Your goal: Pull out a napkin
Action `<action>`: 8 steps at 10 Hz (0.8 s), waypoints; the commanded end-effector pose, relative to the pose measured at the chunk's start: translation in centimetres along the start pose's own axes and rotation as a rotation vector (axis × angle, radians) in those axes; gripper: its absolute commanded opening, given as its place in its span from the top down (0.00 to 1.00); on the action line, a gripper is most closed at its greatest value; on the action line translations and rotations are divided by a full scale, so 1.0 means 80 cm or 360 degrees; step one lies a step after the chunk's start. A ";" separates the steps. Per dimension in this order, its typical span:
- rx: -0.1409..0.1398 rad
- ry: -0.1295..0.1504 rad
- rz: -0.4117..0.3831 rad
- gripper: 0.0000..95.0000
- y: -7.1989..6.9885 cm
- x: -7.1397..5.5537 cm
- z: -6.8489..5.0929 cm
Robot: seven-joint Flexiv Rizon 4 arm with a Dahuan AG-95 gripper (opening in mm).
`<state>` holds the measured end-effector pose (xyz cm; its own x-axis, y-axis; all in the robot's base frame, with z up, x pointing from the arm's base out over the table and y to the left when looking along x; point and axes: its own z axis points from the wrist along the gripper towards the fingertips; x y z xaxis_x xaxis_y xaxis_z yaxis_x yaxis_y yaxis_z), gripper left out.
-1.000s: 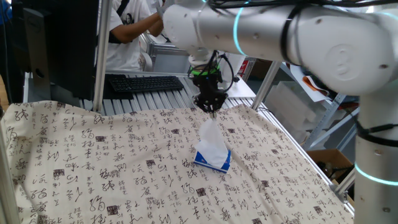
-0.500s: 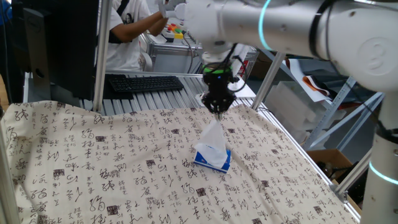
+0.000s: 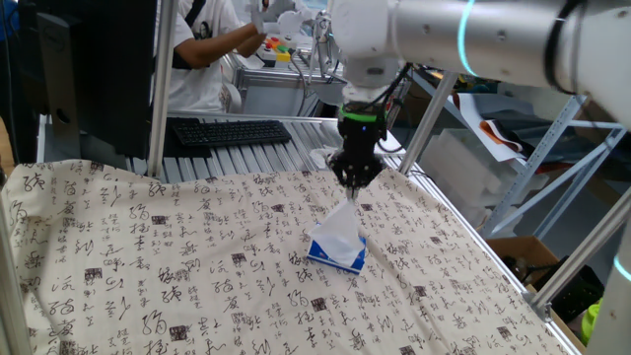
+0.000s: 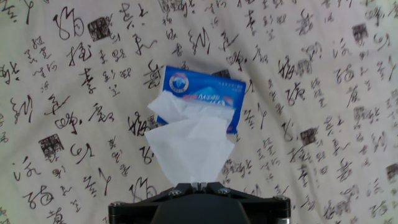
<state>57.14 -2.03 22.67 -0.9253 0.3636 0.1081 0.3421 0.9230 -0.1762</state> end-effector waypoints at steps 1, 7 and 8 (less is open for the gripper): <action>-0.0081 0.0028 0.0050 1.00 0.006 0.019 0.012; -0.0162 0.0041 0.0117 1.00 0.020 0.046 0.039; -0.0162 0.0038 0.0123 1.00 0.023 0.048 0.042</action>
<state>53.58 0.92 19.16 -0.8899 0.4406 0.1177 0.4327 0.8973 -0.0876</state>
